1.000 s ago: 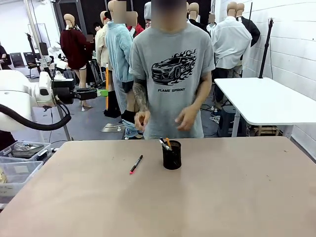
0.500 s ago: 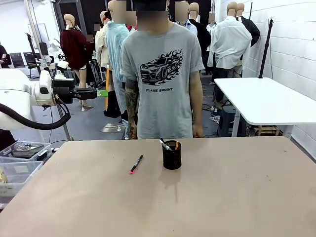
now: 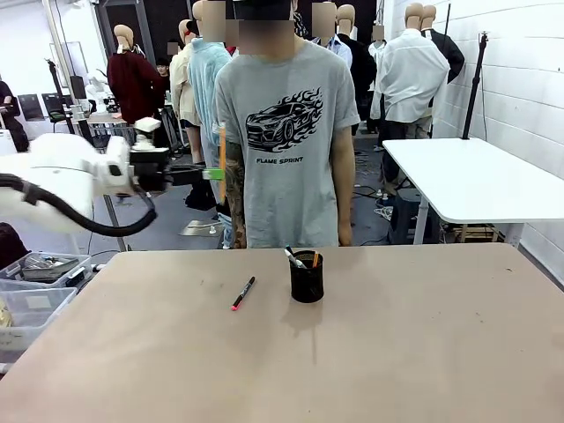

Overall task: Place the pens into the pen holder.
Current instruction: Pick up a writing instrument from the table and place it into the Pen holder.

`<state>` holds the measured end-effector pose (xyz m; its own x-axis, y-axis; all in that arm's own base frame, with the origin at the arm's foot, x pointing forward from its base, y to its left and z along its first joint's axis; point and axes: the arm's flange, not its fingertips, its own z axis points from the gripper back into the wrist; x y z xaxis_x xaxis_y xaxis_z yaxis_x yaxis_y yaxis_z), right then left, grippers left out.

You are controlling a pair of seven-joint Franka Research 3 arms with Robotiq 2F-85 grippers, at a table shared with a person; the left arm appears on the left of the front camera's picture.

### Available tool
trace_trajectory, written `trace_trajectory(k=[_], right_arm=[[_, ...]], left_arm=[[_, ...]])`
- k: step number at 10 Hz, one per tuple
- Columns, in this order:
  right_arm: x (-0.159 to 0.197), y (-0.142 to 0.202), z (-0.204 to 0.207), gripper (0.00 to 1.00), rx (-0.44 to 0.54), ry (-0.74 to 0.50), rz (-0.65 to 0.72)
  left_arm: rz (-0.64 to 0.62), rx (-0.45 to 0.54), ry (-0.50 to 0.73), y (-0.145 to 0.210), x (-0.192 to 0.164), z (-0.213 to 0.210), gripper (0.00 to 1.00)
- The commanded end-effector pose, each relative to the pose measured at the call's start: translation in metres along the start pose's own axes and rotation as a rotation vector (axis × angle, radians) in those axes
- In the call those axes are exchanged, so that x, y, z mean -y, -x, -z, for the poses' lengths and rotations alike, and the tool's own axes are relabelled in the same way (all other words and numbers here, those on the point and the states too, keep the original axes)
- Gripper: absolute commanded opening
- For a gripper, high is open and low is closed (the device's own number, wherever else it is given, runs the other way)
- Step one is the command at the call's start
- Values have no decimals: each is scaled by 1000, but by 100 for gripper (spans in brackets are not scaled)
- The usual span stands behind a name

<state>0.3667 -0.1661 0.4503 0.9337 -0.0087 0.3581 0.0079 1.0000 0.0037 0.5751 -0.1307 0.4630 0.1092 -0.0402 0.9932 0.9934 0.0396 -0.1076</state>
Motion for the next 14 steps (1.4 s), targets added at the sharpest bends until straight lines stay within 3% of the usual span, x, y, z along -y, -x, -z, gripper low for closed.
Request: trace_trajectory(k=[1, 4, 8, 12, 14], right_arm=[[-3, 1, 2, 100, -1, 29, 10], [-3, 1, 2, 100, -1, 29, 10], [-3, 1, 2, 100, -1, 29, 10], [-3, 1, 2, 100, -1, 29, 10], [-3, 1, 2, 100, -1, 29, 10]], left_arm=[[26, 14, 159, 3, -52, 36, 0], [-43, 36, 317, 37, -90, 97, 0], [-37, 68, 437, 70, -99, 156, 0], [-132, -25, 467, 116, -95, 178, 0], [-82, -3, 415, 117, -97, 179, 0]])
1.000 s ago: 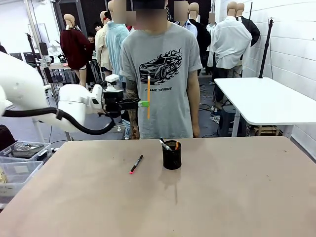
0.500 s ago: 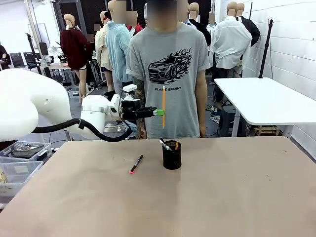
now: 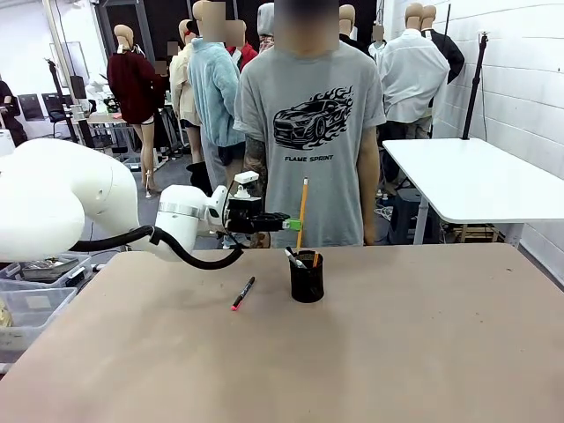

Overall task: Place the pens into the pen holder.
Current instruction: Pick up a writing instrument from the table and place it into the Pen holder.

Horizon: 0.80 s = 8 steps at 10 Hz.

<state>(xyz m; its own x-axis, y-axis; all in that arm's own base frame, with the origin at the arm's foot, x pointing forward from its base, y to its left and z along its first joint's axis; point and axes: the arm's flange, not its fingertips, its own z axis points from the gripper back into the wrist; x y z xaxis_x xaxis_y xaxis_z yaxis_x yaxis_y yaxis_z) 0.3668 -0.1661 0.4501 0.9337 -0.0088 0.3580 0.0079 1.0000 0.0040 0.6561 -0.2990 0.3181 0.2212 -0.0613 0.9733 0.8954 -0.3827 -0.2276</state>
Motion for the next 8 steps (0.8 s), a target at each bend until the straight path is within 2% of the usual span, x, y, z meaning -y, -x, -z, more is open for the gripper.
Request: trace_trajectory(k=[1, 3, 8], right_arm=[[-2, 1, 2, 100, -1, 29, 10], [-2, 1, 2, 100, -1, 29, 10], [-2, 1, 2, 100, -1, 29, 10]], left_arm=[[62, -13, -55, -8, -8, 4, 0], [81, -61, -91, -1, -9, 15, 0], [100, -69, -93, 14, -5, 28, 0]])
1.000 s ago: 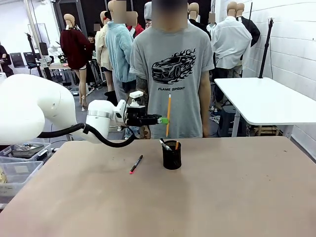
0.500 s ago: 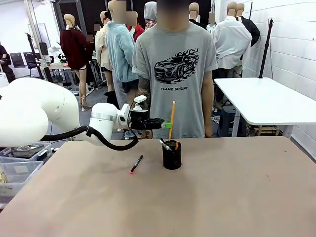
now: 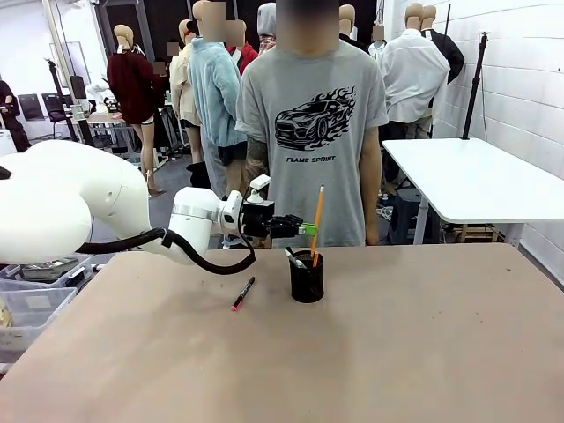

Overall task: Place the pens into the pen holder.
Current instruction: Pick up a writing instrument from the table and place it into the Pen holder.

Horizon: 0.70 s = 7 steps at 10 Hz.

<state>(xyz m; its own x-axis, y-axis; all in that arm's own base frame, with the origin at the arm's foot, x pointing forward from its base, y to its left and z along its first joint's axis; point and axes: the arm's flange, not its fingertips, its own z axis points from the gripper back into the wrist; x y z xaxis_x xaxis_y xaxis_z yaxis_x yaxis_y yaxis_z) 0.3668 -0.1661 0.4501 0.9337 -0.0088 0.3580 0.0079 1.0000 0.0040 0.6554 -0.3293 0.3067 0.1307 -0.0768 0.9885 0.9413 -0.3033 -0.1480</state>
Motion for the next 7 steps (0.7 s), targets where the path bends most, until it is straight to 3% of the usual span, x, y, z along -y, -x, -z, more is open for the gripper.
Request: trace_trajectory(k=[1, 4, 5, 7], right_arm=[[-2, 1, 2, 100, -1, 29, 10], [-2, 1, 2, 100, -1, 29, 10], [-2, 1, 2, 100, -1, 29, 10], [-2, 1, 2, 100, -1, 29, 10]], left_arm=[[1, -42, 10, 7, 9, -2, 0], [-5, -57, -5, 13, 12, -6, 0], [12, -57, -14, 9, 12, -8, 5], [40, -46, -27, 5, 14, -10, 44]])
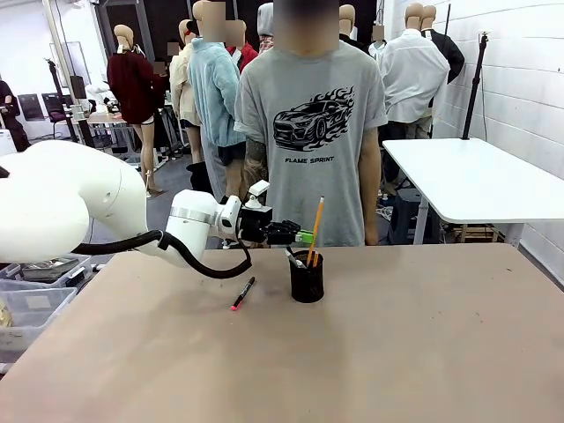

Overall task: Place the pens into the pen holder.
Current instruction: Pick up a writing instrument from the table and place it into the Pen holder.

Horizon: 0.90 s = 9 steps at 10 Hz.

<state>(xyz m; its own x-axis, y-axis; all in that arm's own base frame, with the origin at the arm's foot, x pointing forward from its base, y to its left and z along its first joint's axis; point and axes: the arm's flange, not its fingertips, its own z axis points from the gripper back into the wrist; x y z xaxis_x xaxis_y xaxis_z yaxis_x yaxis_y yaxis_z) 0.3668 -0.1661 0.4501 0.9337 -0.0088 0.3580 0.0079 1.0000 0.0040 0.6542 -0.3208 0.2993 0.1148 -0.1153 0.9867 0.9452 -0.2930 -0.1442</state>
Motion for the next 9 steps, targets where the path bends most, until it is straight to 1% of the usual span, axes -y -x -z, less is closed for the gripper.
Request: trace_trajectory(k=[1, 4, 5, 6, 7, 8, 9], right_arm=[[-2, 1, 2, 100, -1, 29, 10], [-2, 1, 2, 100, -1, 29, 10], [-2, 1, 2, 100, -1, 29, 10], [-2, 1, 2, 100, -1, 29, 10], [-2, 1, 2, 100, -1, 29, 10], [-2, 1, 2, 100, -1, 29, 10], [-2, 1, 2, 100, -1, 29, 10]], left_arm=[[45, 17, -27, -7, 12, -5, 44], [64, 35, -72, -26, 19, -18, 44], [77, -18, -84, -48, 30, -35, 44], [93, -96, -144, -77, 43, -56, 44], [56, -218, -246, -110, 57, -80, 44], [6, -277, -359, -142, 77, -99, 44], [-23, -371, -467, -170, 97, -115, 44]])
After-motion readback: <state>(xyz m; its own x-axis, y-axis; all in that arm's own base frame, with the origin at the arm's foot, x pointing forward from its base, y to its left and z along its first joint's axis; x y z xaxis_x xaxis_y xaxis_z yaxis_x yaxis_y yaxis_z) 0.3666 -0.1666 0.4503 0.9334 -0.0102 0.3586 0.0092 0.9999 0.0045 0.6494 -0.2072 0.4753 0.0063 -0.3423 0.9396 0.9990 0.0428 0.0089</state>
